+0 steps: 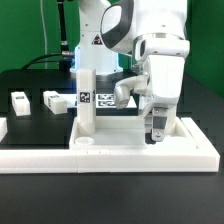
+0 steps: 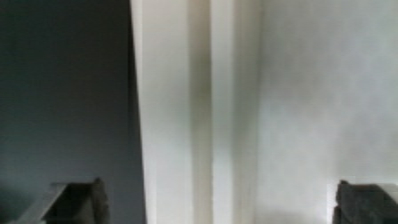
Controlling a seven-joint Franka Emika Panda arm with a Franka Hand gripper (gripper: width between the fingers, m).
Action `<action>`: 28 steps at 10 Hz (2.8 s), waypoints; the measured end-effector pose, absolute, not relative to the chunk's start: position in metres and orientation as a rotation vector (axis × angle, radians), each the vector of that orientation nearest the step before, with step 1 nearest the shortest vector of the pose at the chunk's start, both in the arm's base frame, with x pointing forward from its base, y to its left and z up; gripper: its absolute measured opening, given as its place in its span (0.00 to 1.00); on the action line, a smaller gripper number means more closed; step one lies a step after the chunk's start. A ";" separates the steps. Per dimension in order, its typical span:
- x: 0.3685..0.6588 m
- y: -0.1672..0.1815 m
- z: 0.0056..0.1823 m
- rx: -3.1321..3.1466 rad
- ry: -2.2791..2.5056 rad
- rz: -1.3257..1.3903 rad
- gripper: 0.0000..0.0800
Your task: Assemble desk
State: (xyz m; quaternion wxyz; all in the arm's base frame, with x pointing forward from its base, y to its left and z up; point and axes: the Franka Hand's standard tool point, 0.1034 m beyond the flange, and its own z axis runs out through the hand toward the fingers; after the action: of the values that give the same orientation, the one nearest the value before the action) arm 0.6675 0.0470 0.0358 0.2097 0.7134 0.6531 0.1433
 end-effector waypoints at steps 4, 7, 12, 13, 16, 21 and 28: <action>0.668 0.047 0.036 1.984 1.816 0.399 0.81; 0.669 0.035 0.075 2.024 1.776 0.364 0.81; 0.671 0.017 0.133 2.234 1.521 0.420 0.81; 0.672 0.017 0.134 2.313 1.421 0.450 0.81; 0.658 0.022 0.178 2.490 1.217 0.470 0.81; 0.633 -0.014 0.208 2.628 0.962 0.574 0.81; 0.521 -0.073 0.158 2.777 1.014 0.220 0.81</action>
Offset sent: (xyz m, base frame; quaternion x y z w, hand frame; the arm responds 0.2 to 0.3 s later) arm 0.0000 0.0000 0.0000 0.0000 0.0000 0.0000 1.0000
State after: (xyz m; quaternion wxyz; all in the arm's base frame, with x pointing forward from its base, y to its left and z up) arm 0.5206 -0.0728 0.1580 0.0883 0.9331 0.3408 0.0738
